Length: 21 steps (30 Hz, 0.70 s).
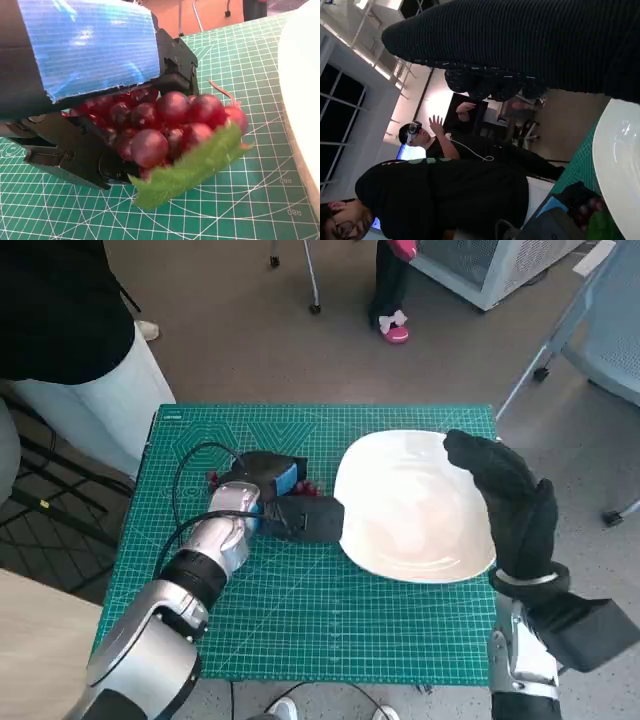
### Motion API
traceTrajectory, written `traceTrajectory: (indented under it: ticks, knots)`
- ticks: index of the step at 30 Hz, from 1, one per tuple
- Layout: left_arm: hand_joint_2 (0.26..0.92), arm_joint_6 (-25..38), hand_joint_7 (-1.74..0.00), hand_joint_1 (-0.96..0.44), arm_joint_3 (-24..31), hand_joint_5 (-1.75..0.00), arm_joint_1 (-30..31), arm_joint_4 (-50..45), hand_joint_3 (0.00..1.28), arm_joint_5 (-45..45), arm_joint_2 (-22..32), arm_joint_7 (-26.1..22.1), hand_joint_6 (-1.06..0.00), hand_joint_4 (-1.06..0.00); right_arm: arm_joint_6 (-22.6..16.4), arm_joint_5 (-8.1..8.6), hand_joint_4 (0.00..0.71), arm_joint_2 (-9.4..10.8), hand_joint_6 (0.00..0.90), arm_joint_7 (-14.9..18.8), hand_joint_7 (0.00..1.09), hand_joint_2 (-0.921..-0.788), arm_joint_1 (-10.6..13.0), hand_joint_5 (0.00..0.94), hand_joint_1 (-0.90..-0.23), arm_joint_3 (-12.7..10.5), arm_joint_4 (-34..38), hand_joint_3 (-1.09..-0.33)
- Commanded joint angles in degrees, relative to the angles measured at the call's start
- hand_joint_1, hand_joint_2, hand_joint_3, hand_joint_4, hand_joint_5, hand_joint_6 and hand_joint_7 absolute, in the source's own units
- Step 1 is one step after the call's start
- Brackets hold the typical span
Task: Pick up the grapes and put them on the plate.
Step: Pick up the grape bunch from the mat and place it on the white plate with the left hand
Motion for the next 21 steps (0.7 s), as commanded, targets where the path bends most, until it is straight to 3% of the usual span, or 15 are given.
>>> traceTrajectory:
  ticks: [1, 14, 21]
  knots:
    - [0.921, -0.11, -1.30, 0.00, 0.08, -1.43, 0.56, 1.06, 0.24, -0.60, 0.11, -1.29, -0.47, -0.46, 0.59, 0.22, 0.377, 0.20, 0.015, 0.24, 0.47, -0.921, 0.26, 0.000, -0.623, -0.15, 0.92, -0.882]
    - [0.921, -0.44, -1.27, 0.00, 1.42, -1.43, -0.58, -1.02, 0.23, -1.92, 1.30, -2.74, -0.48, -0.47, 0.13, 0.21, 0.376, 0.23, 0.013, 0.36, 0.47, -0.921, -0.13, 0.000, -0.623, -0.14, 1.47, -0.883]
    - [0.921, 1.21, -1.21, 0.00, 2.42, -1.38, -0.99, -7.79, 0.18, -2.59, 3.27, -5.48, -0.53, -0.53, -0.07, 0.18, 0.376, 0.18, 0.013, 0.40, 0.47, -0.921, -0.37, 0.000, -0.623, -0.20, 1.78, -0.884]
